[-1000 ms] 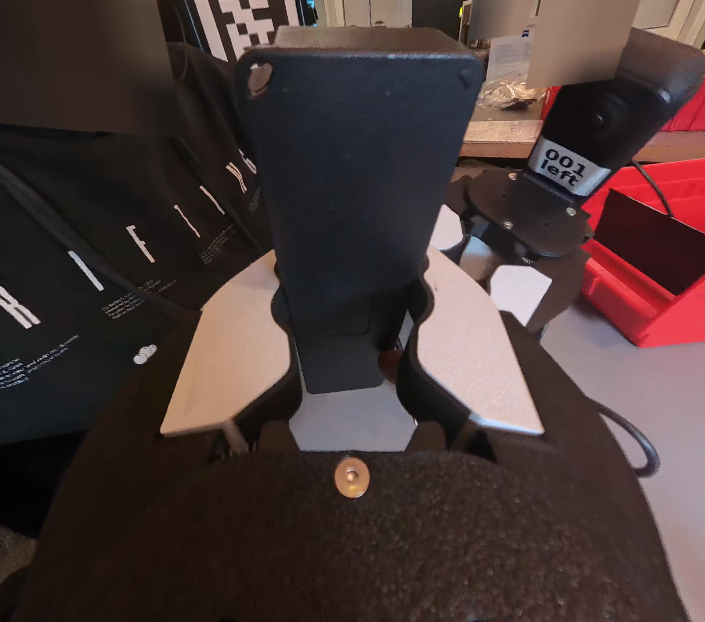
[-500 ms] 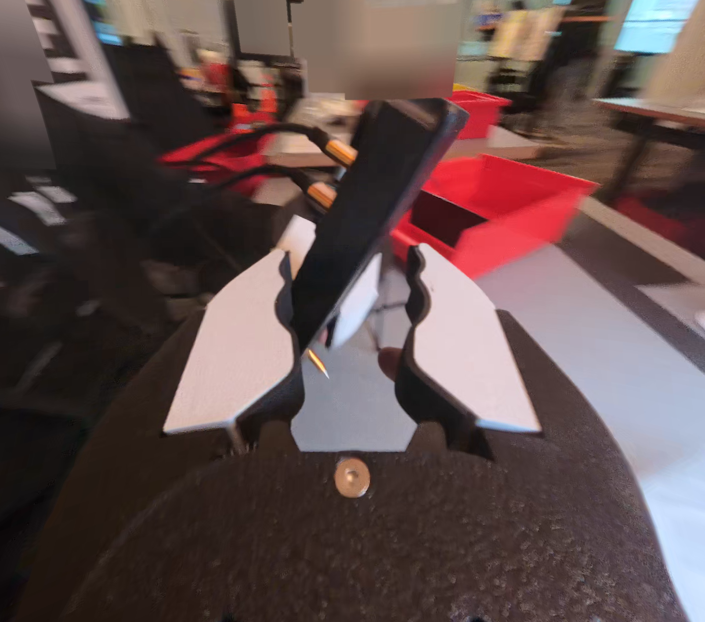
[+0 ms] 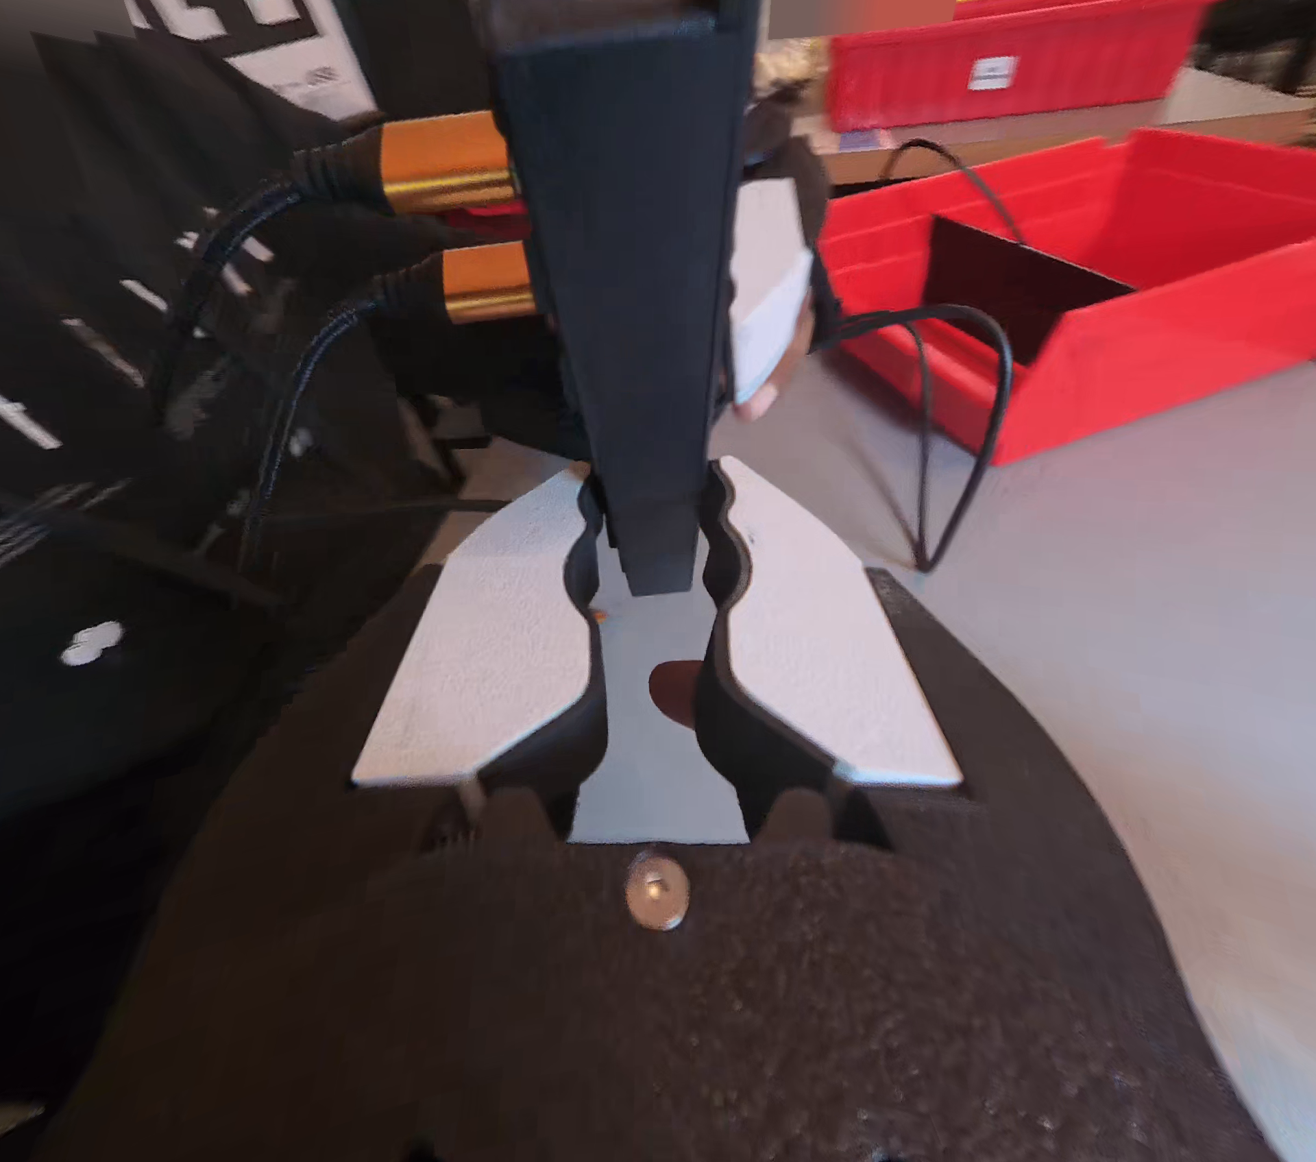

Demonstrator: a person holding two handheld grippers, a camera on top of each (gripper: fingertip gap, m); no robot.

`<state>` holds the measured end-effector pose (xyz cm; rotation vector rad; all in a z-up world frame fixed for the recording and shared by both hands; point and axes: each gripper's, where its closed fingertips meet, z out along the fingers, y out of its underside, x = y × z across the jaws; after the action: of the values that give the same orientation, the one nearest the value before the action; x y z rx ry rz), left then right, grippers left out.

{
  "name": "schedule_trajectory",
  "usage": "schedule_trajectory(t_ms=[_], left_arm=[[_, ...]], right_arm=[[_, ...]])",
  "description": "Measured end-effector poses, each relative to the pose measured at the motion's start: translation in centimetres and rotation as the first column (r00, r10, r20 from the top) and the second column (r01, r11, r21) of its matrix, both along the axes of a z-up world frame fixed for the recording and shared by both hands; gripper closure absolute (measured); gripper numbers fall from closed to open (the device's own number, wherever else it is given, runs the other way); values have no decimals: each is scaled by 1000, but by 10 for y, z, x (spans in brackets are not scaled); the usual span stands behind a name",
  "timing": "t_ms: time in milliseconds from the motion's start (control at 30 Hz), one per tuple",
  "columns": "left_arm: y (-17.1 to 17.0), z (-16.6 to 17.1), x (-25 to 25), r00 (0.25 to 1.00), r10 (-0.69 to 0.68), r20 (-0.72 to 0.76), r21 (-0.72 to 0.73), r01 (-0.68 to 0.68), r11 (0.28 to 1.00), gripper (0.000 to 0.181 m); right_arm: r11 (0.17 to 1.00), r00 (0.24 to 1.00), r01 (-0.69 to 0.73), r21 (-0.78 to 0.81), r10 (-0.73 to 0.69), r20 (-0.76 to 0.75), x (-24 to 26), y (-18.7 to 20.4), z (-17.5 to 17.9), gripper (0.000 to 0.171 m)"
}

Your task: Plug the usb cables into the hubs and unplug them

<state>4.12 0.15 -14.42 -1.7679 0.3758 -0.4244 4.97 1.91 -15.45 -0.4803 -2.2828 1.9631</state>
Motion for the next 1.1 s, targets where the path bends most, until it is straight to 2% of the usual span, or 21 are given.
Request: schedule_trajectory(t_ms=[167, 233, 367, 433, 467, 500, 567, 600, 700, 767, 833, 867, 900, 967, 1033, 1100], left_arm=[[-26, 30, -4, 997, -79, -18, 36, 80, 996, 132], [-34, 34, 7, 983, -178, -45, 8, 178, 984, 121], [-36, 17, 46, 907, -419, -48, -75, 415, 907, 105], [-36, 14, 64, 865, -502, -22, -60, 500, 864, 110], [-34, 11, 69, 858, -512, -31, -48, 510, 859, 119], [-33, 11, 73, 852, -522, -27, -26, 522, 853, 120], [-27, 9, 69, 881, -472, -22, -23, 471, 882, 121], [-22, 10, 60, 911, -412, -35, -17, 412, 911, 122], [-7, 19, 22, 986, -150, -69, 35, 153, 988, 122], [-2, 24, -3, 991, 34, -129, 73, -25, 997, 122], [-1, 21, -17, 957, 150, -246, 101, -128, 987, 122], [-1, 19, -20, 938, 182, -295, 112, -155, 982, 122], [0, 16, -21, 922, 203, -329, 115, -174, 978, 122], [3, 6, -23, 900, 219, -376, 90, -200, 976, 122], [8, -2, -24, 882, 225, -415, 74, -213, 974, 122], [12, -11, -23, 861, 221, -458, 49, -224, 973, 122]], right_arm=[[979, 984, -171, 115, 164, 70, 23, -26, -23, 146], [964, 970, -236, 121, 225, 96, 30, -39, -27, 146], [927, 927, -363, 94, 350, 136, 47, -64, -29, 146], [917, 912, -391, 78, 375, 164, 51, -70, -33, 146], [916, 907, -397, 61, 381, 179, 52, -70, -34, 146], [917, 905, -397, 45, 382, 188, 52, -70, -36, 146], [939, 925, -342, 36, 330, 188, 43, -65, -38, 145], [962, 949, -271, 44, 259, 180, 32, -61, -39, 142], [993, 997, 46, 110, -52, 52, -13, -32, -34, 139], [956, 970, 240, 170, -231, -70, -33, -5, -26, 135], [876, 890, 448, 178, -418, -180, -49, 27, -8, 139], [848, 857, 504, 166, -467, -217, -51, 40, 4, 141], [837, 839, 527, 146, -486, -242, -48, 46, 16, 141], [866, 867, 474, 156, -428, -256, -32, 40, 31, 141], [882, 913, 383, 273, -317, -257, -16, 19, 24, 139], [857, 921, 348, 380, -238, -309, -13, -2, 7, 138]])
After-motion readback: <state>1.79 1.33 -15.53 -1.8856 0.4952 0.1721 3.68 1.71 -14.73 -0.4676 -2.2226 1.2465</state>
